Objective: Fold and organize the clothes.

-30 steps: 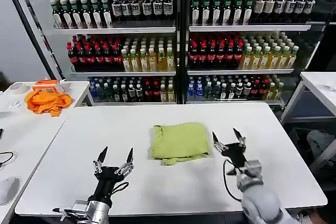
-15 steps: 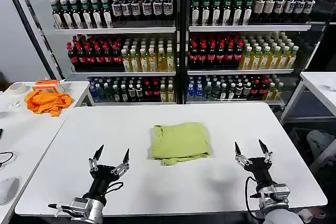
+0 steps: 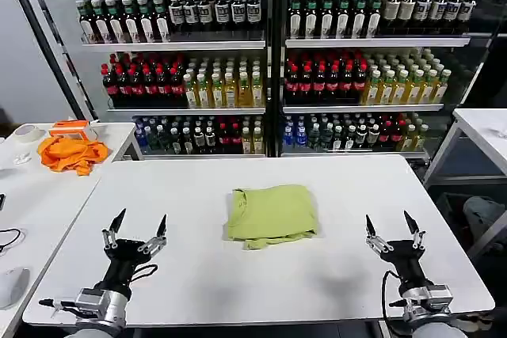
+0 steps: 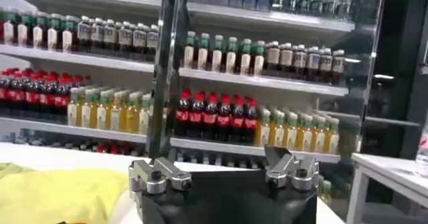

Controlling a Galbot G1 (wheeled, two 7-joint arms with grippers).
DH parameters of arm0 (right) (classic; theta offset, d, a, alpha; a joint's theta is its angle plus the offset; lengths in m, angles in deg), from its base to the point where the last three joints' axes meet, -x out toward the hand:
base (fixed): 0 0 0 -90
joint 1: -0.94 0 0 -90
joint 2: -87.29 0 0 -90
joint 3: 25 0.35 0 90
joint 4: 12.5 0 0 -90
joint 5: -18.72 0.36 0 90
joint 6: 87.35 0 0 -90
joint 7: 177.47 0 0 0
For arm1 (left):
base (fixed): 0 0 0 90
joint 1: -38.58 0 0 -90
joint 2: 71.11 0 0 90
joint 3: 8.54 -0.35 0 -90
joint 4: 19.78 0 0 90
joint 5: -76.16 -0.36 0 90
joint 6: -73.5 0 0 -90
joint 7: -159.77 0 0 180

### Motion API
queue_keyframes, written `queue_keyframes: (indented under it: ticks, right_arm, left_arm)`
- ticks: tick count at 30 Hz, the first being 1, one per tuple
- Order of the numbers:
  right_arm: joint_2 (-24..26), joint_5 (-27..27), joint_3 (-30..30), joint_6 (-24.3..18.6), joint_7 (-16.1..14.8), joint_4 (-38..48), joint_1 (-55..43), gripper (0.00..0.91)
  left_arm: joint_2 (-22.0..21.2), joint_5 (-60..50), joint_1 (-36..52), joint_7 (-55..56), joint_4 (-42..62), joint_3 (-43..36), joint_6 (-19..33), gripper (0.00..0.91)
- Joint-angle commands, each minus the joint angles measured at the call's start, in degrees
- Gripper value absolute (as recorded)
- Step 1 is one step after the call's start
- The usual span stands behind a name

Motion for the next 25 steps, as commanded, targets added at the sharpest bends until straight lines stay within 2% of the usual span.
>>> queue_keyframes:
  ticks: [1,8,18,21,25]
  right_arm:
    - [0.14,-0.60,1.32,-0.95,-1.38,-1.34,1.92,0.907]
    - [0.31,-0.69,1.29,-0.51,-1.40,-1.39,1.90,0.907]
    - [1.09,-0.88,1.79,-0.56,-1.46,-1.08,2.27,0.907]
    - [1.15,-0.44,1.77,-0.93,-1.78,-0.55,2.14,0.907]
    - [1.06,-0.40,1.76,-1.18,-1.96,-0.21,2.15,0.907]
  left_arm:
    - [-4.02,-0.28,-1.84,-2.07,-2.47,-4.63,-0.68,0.907]
    - [-3.23,0.18,-1.82,-2.01,-2.15,-2.83,-0.49,0.907]
    - [4.11,4.49,-1.22,-1.04,-1.68,15.59,-1.93,0.907]
    - [4.19,5.16,-1.35,-1.12,-2.21,16.11,-2.36,0.907]
    - [1.86,5.20,-1.79,-1.75,-3.13,13.83,-3.57,0.907]
